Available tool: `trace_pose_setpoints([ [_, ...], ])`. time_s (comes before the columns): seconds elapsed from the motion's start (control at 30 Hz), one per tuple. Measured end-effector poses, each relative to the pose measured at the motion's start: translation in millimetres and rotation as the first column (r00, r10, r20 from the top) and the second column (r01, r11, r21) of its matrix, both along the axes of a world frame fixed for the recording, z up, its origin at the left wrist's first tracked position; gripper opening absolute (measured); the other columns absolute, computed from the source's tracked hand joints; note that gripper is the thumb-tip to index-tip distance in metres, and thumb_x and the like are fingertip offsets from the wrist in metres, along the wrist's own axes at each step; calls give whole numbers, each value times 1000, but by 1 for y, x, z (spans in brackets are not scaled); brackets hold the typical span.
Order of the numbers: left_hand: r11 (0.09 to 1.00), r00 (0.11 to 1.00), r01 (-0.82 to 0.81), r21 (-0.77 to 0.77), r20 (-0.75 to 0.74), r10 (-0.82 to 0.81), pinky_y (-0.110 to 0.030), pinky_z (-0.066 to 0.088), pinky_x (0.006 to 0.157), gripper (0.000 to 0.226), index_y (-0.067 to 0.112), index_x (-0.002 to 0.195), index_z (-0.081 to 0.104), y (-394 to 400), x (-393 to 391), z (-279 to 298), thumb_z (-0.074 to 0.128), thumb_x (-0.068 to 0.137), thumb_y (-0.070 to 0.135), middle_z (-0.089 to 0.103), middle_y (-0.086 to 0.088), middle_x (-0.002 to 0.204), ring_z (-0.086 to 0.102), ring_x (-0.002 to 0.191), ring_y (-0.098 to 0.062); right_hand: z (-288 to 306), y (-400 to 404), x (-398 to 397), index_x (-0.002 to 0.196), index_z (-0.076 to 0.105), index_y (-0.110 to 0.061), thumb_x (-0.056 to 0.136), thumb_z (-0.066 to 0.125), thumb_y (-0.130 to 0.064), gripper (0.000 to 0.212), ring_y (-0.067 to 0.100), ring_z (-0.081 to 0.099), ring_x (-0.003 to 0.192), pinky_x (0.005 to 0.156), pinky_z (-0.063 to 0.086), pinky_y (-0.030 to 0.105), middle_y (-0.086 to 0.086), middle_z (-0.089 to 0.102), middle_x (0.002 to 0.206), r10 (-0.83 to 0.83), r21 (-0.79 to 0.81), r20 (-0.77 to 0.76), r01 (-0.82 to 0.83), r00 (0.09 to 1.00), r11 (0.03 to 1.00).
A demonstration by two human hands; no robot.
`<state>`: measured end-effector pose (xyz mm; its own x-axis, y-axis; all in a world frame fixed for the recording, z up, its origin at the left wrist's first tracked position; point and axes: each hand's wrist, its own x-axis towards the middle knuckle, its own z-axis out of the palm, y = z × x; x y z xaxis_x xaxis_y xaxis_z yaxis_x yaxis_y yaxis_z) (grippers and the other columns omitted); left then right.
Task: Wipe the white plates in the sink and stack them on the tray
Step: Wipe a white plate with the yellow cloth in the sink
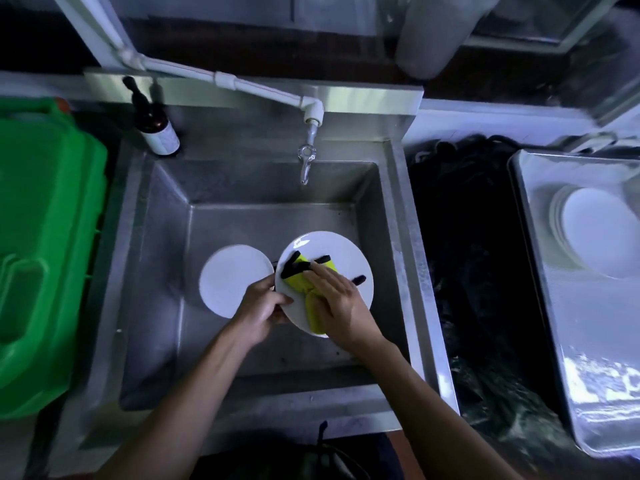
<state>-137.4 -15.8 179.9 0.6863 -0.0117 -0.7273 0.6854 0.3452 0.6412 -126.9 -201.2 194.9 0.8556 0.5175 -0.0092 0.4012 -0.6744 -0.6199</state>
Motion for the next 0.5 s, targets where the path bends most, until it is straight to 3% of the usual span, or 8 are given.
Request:
trace_pose_setpoints([
  [0.07,999,999,-16,-33,40,17,-34,55,59,50,18,100,78,4,-4,13,50,80,-18,71,-13,92,68,84,-30,3,4,-8,148,47,-17,106,47,-26,43,25,35,148,117,34,47,4,40,159,56,-64,103,-49,993,997],
  [0.2,996,992,-36,-87,114,46,-32,55,60,48,12,103,76,14,-11,32,49,78,-19,70,-16,91,68,79,-27,12,11,-19,153,40,-18,104,49,-23,50,24,25,152,118,30,50,2,30,164,116,-136,238,-86,964,987],
  [0.33,992,991,-7,-129,135,24,-32,53,63,54,12,107,75,25,-20,39,43,76,-19,69,-12,86,66,75,-24,27,19,-26,154,37,-17,95,52,-15,61,25,21,154,121,25,50,2,27,165,236,-187,259,-192,937,964],
  [0.5,991,986,47,-129,163,-25,-34,54,65,53,11,111,73,41,-31,44,43,79,-19,67,-11,83,66,74,-23,42,37,-26,155,36,-17,100,49,-19,57,25,20,154,120,25,48,1,25,165,285,-241,227,-230,931,943],
])
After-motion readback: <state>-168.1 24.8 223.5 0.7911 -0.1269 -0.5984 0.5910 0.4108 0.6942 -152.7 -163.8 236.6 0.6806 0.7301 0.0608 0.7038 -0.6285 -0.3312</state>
